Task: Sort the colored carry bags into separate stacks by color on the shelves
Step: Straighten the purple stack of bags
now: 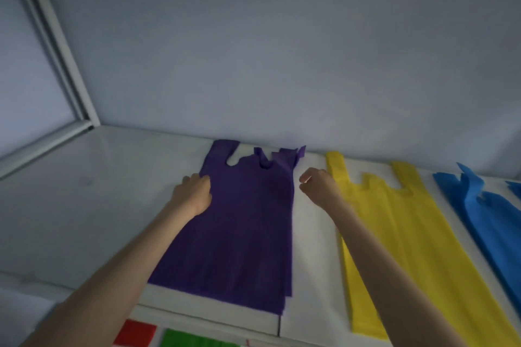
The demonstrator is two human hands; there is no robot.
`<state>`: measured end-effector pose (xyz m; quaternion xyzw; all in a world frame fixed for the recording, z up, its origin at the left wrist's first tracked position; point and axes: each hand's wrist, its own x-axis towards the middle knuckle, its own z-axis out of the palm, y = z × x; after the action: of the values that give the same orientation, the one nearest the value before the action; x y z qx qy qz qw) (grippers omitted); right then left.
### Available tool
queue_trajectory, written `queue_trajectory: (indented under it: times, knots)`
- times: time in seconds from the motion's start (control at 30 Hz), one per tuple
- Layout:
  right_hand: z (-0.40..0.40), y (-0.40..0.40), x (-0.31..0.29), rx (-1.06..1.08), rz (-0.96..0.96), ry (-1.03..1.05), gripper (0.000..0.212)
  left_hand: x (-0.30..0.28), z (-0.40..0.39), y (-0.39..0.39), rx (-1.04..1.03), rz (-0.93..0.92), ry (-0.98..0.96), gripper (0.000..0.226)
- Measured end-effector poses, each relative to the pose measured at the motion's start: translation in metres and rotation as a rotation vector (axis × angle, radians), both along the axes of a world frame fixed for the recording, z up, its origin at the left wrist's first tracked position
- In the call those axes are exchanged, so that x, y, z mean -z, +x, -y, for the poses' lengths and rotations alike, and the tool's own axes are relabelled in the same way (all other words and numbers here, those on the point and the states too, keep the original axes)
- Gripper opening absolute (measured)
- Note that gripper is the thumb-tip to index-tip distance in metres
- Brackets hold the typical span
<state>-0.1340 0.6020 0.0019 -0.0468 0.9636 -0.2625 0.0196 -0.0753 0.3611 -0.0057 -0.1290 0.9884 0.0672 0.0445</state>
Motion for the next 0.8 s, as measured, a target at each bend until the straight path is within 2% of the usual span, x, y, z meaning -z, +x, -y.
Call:
queue_trajectory:
  times: [0.1,0.23,0.37,0.5,0.57,0.73,0.8]
  knots:
    - [0.024,-0.024,0.009,0.087,0.036,0.017,0.034,0.005,0.028,-0.008,0.009,0.026,-0.007,0.035]
    - [0.039,-0.047,0.026,0.187,0.222,0.053,0.053,0.024,0.039,-0.015,0.124,0.100,0.032,0.044]
    - [0.048,-0.064,0.042,0.275,0.337,-0.029,0.065,0.039,0.041,-0.024,0.178,0.161,0.121,0.049]
    - [0.055,-0.078,0.051,0.431,0.253,-0.048,0.075,0.044,0.045,-0.030,0.183,0.169,0.174,0.051]
    - [0.057,-0.085,0.053,0.493,0.215,-0.117,0.075,0.046,0.046,-0.031,0.181,0.162,0.192,0.049]
    - [0.059,-0.097,0.054,0.397,0.338,-0.109,0.069,0.050,0.047,-0.030,0.178,0.131,0.204,0.048]
    - [0.062,-0.104,0.049,0.382,0.321,-0.251,0.064,0.051,0.047,-0.031,0.176,0.122,0.209,0.048]
